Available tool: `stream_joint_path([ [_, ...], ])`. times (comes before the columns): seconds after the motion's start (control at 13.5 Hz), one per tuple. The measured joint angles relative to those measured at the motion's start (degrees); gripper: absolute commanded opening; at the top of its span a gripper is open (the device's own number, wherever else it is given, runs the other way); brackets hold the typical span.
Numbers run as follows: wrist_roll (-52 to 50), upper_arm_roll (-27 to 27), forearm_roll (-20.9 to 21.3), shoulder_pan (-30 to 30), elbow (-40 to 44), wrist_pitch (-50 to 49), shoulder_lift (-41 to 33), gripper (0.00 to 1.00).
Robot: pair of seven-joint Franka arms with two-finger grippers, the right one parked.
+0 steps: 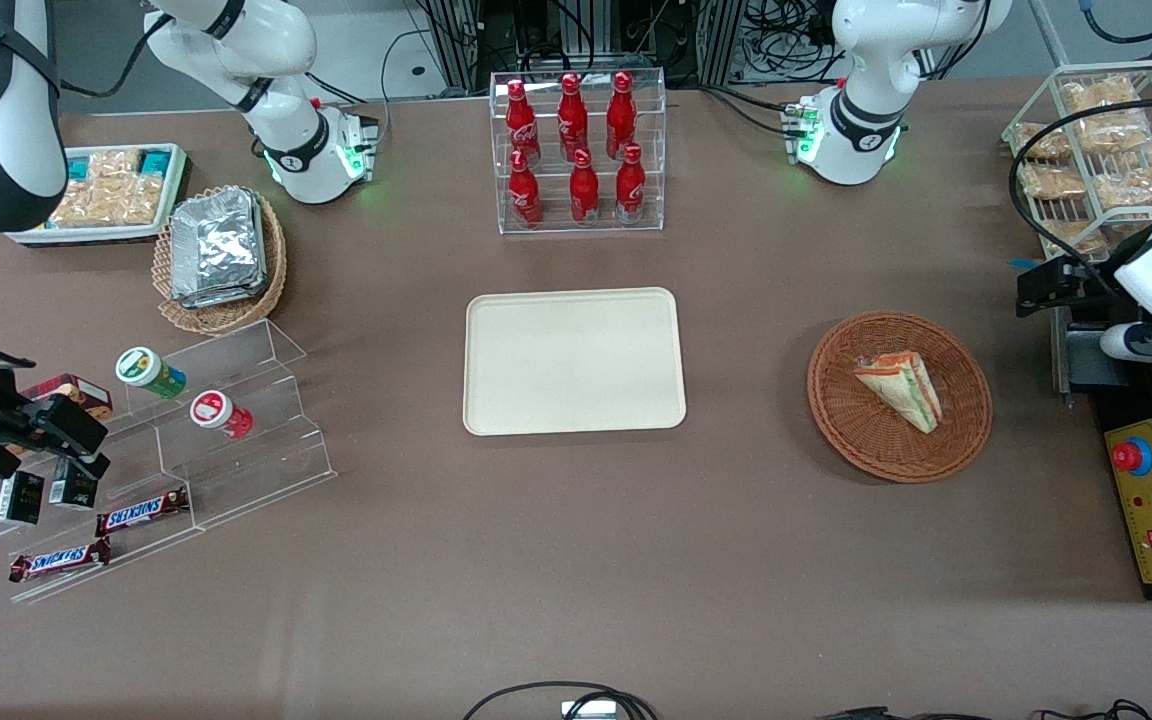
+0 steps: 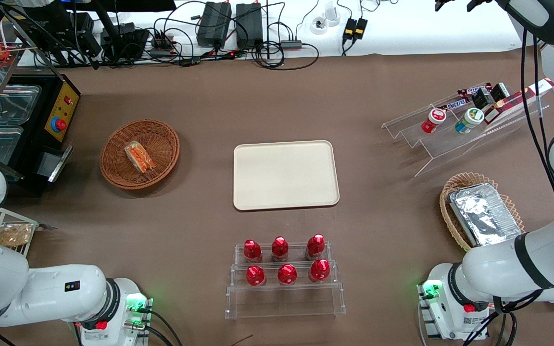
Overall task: Place sandwich from basket to tray
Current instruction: 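Lower the open left gripper over the wrapped sandwich in the wicker basket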
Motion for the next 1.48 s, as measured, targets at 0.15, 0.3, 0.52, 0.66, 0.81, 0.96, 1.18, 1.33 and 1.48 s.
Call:
stream_joint_path([
  [0.15, 0.0, 0.04, 0.03, 0.0, -0.09, 0.01, 0.29, 1.0],
  [0.3, -0.02, 0.05, 0.49, -0.03, -0.1, 0.25, 0.71, 1.0],
  [0.52, -0.82, -0.01, 1.87, -0.31, -0.89, 2.58, 1.34, 1.0],
  [0.66, -2.32, -0.09, 1.89, -0.61, -4.51, 6.37, 1.29, 1.0],
  [0.81, -6.31, -0.14, 1.89, -0.82, -10.33, 12.82, 1.05, 1.0],
  [0.96, -9.69, -0.16, 1.88, -0.88, -17.7, 20.42, 0.31, 1.0],
  [1.18, -12.63, -0.12, 1.81, -0.86, -28.29, 29.19, -1.82, 1.0],
  [1.33, -16.6, -0.07, 1.81, -0.82, -33.24, 33.68, -2.93, 1.0],
  [1.48, -21.16, -0.06, 1.81, -0.82, -38.09, 39.11, -3.53, 1.0],
])
